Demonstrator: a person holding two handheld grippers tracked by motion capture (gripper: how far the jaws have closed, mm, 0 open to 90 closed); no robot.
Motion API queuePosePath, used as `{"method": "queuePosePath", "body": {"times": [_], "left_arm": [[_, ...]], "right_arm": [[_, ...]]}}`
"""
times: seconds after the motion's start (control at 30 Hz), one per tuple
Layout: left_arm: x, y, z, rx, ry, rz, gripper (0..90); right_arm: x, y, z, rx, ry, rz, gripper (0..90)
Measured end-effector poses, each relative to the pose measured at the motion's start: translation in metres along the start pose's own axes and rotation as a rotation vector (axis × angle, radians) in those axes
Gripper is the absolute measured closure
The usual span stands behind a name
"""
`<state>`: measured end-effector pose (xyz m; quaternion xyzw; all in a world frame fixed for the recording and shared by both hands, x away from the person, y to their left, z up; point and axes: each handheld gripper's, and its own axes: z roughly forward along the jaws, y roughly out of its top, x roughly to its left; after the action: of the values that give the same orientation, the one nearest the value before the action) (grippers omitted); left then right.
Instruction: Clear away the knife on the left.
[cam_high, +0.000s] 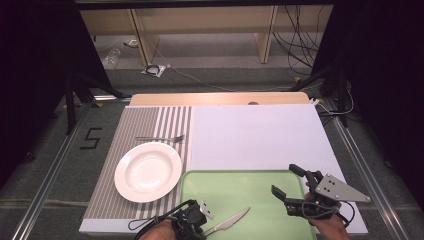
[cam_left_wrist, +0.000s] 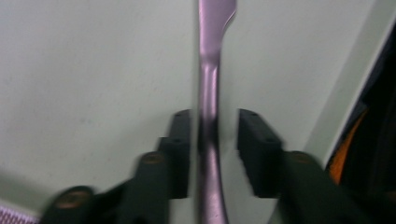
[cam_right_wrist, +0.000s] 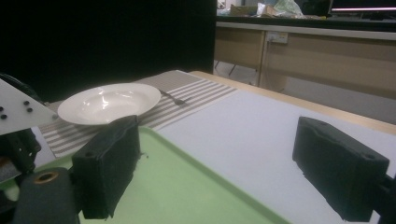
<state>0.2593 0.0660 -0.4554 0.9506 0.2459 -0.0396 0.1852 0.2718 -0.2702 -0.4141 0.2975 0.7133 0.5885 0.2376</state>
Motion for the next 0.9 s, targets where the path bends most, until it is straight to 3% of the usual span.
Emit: {"method": "queuePosePath", "body": {"times": [0.13,0.23,0.3,0.53,0.73,0.9], "left_arm": [[-0.007,0.005,-0.007,-0.066,0.038,0.035,36.4],[-0.009,0.007,-0.007,-0.134,0.079,0.049,27.1],[-0.009,0.008,-0.006,-0.152,0.083,0.046,27.4],[-0.011,0.012,0.000,-0.187,0.073,0.068,50.0],[-0.017,0.016,0.010,-0.188,0.040,0.119,71.6],[-0.019,0.019,0.012,-0.196,0.049,0.135,85.8]], "right_arm": [[0.000,0.000,0.000,-0.002,0.000,-0.002,16.0],[0.000,0.000,0.000,-0.002,0.000,-0.001,16.0],[0.000,0.000,0.000,-0.003,0.002,-0.003,16.0],[0.000,0.000,0.000,-0.003,0.001,-0.004,16.0],[0.001,0.000,0.000,-0.002,0.001,-0.006,16.0],[0.001,0.000,0.000,0.000,0.001,-0.007,16.0]]}}
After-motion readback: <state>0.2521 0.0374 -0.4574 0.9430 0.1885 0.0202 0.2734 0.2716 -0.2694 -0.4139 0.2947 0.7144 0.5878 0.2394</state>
